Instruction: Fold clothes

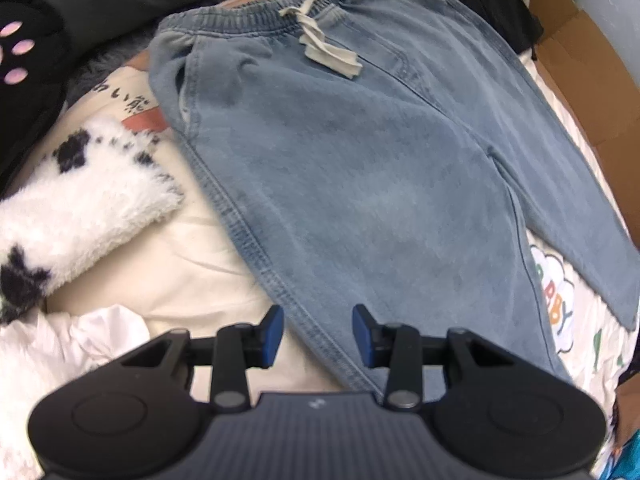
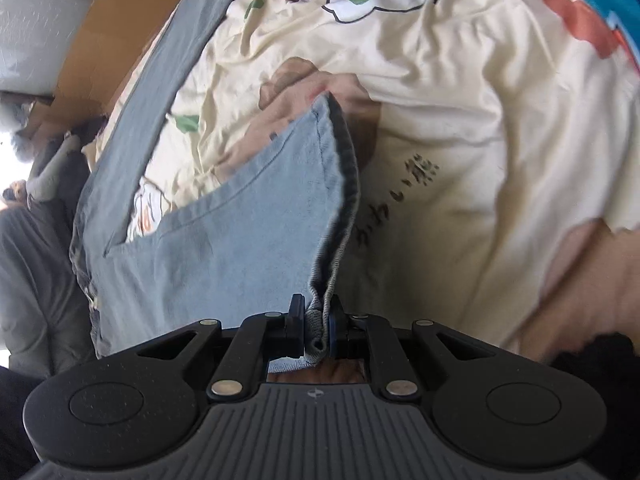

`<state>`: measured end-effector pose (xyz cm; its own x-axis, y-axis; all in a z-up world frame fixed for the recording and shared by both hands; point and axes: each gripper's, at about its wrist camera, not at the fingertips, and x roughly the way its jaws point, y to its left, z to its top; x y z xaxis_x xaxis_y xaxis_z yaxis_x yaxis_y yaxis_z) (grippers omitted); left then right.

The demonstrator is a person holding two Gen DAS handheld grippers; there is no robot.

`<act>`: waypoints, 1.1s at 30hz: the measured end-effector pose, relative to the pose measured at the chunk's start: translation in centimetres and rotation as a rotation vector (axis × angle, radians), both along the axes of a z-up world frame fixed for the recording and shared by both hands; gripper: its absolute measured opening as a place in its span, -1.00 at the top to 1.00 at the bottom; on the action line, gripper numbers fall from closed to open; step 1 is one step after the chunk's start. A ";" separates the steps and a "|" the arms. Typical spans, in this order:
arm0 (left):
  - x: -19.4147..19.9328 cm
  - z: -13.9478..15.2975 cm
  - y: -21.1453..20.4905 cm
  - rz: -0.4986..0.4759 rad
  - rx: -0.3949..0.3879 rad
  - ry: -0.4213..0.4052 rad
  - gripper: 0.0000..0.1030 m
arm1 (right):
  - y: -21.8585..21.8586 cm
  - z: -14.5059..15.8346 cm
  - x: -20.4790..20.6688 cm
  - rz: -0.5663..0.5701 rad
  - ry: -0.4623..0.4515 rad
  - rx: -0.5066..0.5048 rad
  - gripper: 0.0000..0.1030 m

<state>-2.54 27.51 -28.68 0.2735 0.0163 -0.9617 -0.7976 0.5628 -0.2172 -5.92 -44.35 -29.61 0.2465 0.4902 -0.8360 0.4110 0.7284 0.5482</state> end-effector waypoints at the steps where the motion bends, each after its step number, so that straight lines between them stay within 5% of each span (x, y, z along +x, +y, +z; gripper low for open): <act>1: -0.3 0.0 0.1 0.016 -0.002 -0.005 0.23 | 0.0 0.1 -0.4 0.005 0.007 -0.003 0.82; 12: -2.4 -1.1 1.9 0.159 -0.058 -0.128 0.23 | 0.5 -0.7 -2.4 0.029 0.073 -0.033 0.82; 22: -1.0 -4.7 -0.1 0.133 -0.137 -0.088 0.16 | 0.7 2.4 -1.3 0.059 0.027 -0.084 0.82; 29: -1.2 -5.9 1.1 0.272 -0.138 -0.134 0.16 | 1.0 3.4 -0.5 0.089 0.023 -0.110 0.82; 33: -2.3 -5.1 1.8 0.270 -0.117 -0.115 0.18 | 1.1 3.7 -0.3 0.088 0.021 -0.116 0.82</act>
